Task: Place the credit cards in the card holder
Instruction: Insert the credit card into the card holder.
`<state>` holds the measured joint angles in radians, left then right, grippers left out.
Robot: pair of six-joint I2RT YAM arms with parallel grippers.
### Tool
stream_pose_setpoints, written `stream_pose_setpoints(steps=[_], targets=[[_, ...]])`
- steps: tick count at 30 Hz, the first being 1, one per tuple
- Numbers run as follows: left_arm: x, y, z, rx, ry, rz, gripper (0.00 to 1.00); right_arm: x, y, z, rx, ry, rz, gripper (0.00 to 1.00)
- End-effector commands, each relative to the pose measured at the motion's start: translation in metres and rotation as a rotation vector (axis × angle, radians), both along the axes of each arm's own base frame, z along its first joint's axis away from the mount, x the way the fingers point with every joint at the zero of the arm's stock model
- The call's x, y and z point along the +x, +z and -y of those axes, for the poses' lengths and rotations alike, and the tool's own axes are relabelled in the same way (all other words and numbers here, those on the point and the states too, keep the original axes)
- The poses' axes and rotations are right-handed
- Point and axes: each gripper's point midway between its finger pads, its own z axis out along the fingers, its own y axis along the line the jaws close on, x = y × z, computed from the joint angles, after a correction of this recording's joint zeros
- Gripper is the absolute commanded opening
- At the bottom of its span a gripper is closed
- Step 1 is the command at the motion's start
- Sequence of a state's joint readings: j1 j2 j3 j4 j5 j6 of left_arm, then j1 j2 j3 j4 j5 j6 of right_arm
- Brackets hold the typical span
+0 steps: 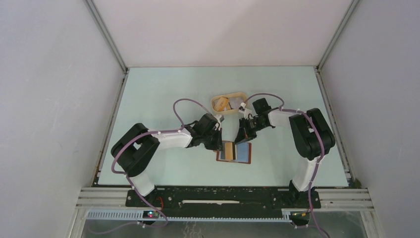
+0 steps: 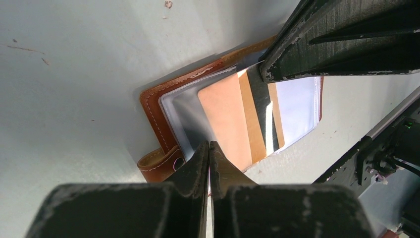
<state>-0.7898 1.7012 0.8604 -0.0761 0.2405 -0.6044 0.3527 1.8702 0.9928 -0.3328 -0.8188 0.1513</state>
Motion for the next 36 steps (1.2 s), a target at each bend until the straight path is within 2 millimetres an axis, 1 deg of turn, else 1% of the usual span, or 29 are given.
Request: stream_pose_setpoints(steps=[1,5,7,9,13,15,18,22,24,25,27,32,34,36], targets=[[0.007,0.012,0.003,-0.007,0.009,0.038,0.07,0.007,0.018,-0.001,0.028,0.032,0.055,0.20],[0.006,0.011,0.004,-0.012,0.008,0.034,0.07,0.010,0.029,0.004,0.034,0.052,0.109,0.40],[0.006,0.011,0.004,-0.014,0.008,0.035,0.07,0.011,0.034,0.007,0.035,0.060,0.135,0.47],[0.006,0.012,0.005,-0.015,0.007,0.037,0.07,0.012,0.038,0.009,0.037,0.068,0.157,0.50],[0.008,0.016,0.006,-0.028,0.007,0.049,0.07,0.013,0.045,0.016,0.023,0.102,0.229,0.52],[0.009,0.022,0.006,-0.040,0.010,0.063,0.08,0.009,0.049,0.018,0.026,0.135,0.256,0.51],[0.013,0.036,0.009,-0.067,0.015,0.096,0.09,0.001,0.054,0.016,0.042,0.184,0.278,0.44],[0.019,0.056,0.009,-0.100,0.033,0.149,0.12,-0.018,0.053,0.010,0.059,0.222,0.213,0.33],[0.019,0.061,0.006,-0.105,0.043,0.166,0.14,-0.026,0.050,0.008,0.077,0.219,0.161,0.27],[0.019,0.062,0.004,-0.103,0.048,0.172,0.15,-0.029,0.048,0.008,0.074,0.215,0.143,0.26],[0.016,0.059,-0.002,-0.091,0.056,0.173,0.20,-0.032,0.044,0.008,0.077,0.198,0.110,0.22],[0.005,0.041,-0.015,-0.055,0.062,0.149,0.32,-0.034,0.034,0.004,0.069,0.162,0.034,0.22],[0.003,0.036,-0.019,-0.043,0.066,0.141,0.38,-0.034,0.028,0.005,0.059,0.151,0.006,0.24],[0.003,0.033,-0.019,-0.039,0.061,0.136,0.44,-0.034,0.023,0.005,0.054,0.145,-0.012,0.29]])
